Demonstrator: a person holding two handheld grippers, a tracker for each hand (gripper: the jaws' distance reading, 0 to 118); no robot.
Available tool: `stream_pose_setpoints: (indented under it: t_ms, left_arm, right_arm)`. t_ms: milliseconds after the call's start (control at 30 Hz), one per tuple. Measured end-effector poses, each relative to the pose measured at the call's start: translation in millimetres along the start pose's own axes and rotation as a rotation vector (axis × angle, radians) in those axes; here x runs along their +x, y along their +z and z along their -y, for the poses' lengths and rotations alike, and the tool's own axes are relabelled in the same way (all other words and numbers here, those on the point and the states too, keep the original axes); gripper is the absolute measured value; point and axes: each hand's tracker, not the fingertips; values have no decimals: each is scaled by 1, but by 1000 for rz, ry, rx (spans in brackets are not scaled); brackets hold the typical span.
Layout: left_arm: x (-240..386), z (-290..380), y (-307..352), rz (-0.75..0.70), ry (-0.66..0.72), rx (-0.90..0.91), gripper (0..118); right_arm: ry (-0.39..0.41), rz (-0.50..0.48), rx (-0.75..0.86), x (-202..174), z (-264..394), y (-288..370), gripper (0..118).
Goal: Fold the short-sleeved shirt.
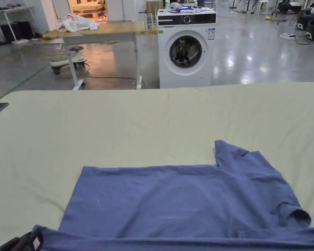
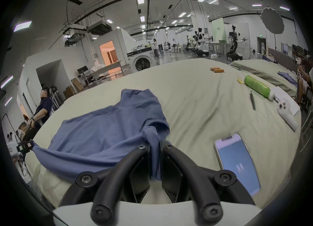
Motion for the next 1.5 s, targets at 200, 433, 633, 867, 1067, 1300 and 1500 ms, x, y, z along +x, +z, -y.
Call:
stream_pose_setpoints:
  t_ms: [200, 433, 633, 867, 1067, 1300, 1500]
  left_arm:
    - [-10, -24, -88, -11, 27, -109, 3]
    - [-12, -13, -118, -16, -42, -208, 53]
    - [6, -28, -33, 28, -117, 66, 75]
    - [47, -33, 61, 77, -69, 312, 74]
    - [74, -11, 124, 113, -90, 370, 25]
    - [88, 6, 159, 128, -71, 346, 0]
    - [82, 11, 149, 96, -94, 300, 0]
  right_arm:
    - [56, 35, -111, -10, -25, -85, 7]
    - [31, 78, -170, -6, -18, -109, 46]
    - [78, 6, 5, -12, -25, -46, 61]
    - [222, -83, 190, -62, -6, 47, 63]
    - [243, -177, 221, -85, 14, 94, 38]
    - [228, -222, 204, -100, 25, 119, 0]
    - [240, -222, 206, -104, 27, 119, 0]
